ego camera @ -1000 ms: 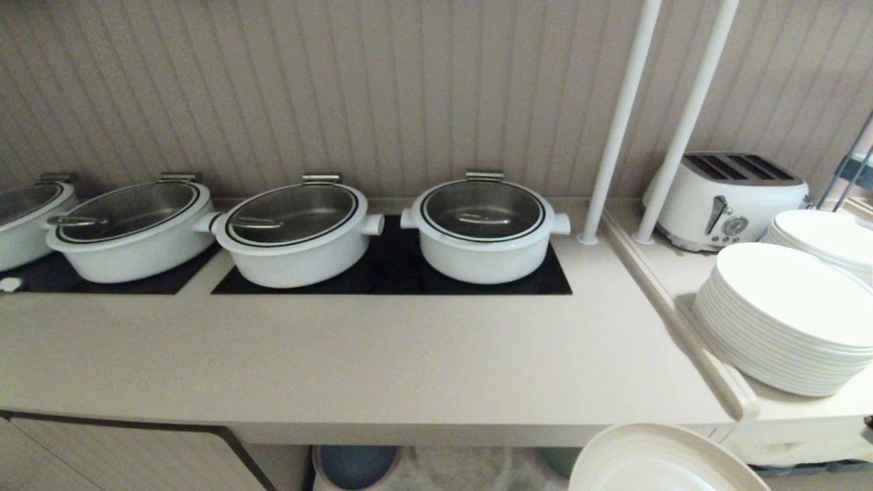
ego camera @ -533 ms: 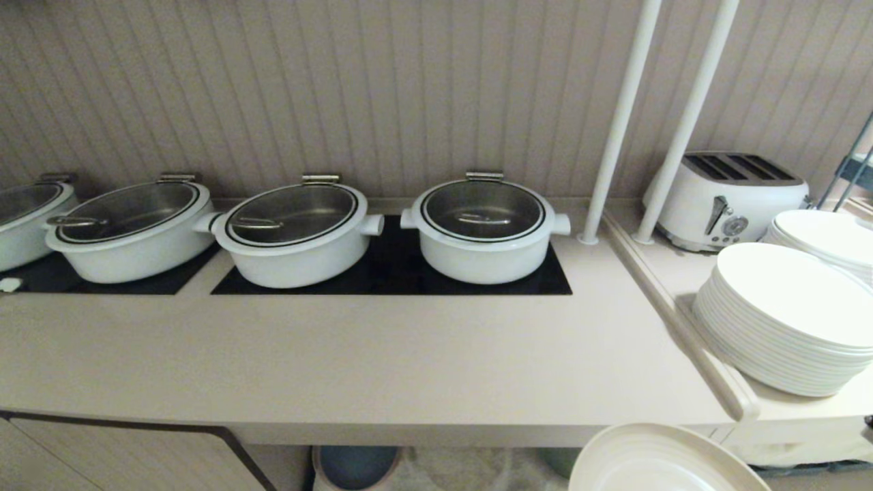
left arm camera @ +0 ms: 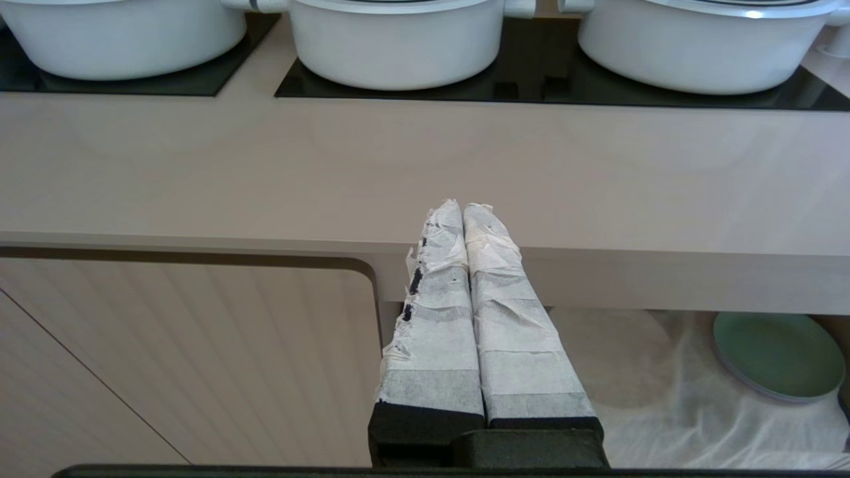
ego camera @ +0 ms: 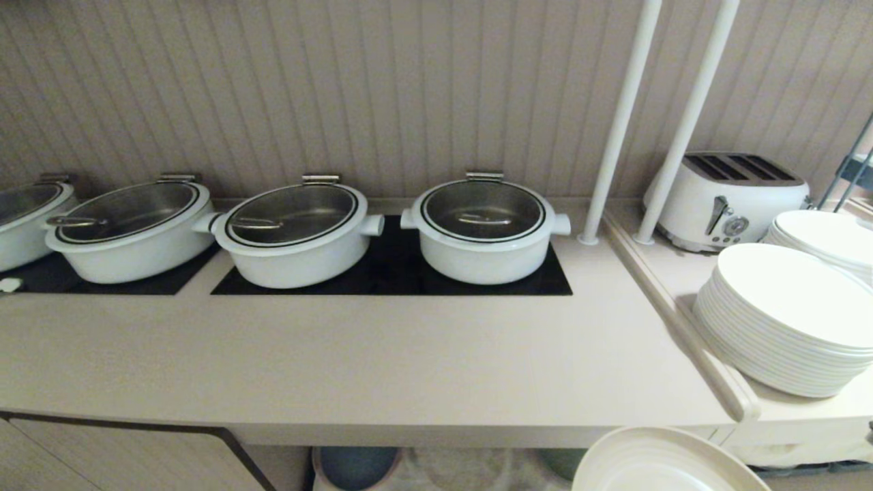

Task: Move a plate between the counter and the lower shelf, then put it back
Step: Put the plate in the cupboard

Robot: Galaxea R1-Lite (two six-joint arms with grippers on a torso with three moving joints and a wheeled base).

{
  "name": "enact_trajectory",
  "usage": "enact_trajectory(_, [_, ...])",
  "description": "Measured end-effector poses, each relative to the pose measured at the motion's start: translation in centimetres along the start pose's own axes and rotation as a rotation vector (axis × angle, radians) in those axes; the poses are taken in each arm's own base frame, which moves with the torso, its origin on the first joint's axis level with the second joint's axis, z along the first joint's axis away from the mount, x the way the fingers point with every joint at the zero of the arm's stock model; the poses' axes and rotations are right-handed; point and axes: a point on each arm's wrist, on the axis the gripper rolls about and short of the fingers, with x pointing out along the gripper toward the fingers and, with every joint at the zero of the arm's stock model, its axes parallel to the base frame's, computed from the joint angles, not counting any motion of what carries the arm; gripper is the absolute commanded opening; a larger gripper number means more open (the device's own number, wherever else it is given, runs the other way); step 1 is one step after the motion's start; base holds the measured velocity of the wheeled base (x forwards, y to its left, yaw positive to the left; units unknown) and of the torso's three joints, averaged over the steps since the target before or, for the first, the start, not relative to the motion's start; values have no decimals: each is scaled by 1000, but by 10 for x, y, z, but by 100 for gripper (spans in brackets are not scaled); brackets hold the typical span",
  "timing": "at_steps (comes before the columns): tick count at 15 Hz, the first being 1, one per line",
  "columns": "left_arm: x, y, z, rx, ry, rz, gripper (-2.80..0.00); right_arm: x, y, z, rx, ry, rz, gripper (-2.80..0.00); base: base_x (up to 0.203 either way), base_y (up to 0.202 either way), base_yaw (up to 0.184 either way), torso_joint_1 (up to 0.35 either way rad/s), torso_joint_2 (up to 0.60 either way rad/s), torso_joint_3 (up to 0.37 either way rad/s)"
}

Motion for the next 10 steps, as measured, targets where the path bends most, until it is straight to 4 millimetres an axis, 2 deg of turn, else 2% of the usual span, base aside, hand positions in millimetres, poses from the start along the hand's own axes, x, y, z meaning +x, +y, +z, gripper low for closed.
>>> enact_trajectory(10, [0,0,0,0,0,0,-280,-2,0,0,-2,-8,6,-280,0,0,0,0,0,0])
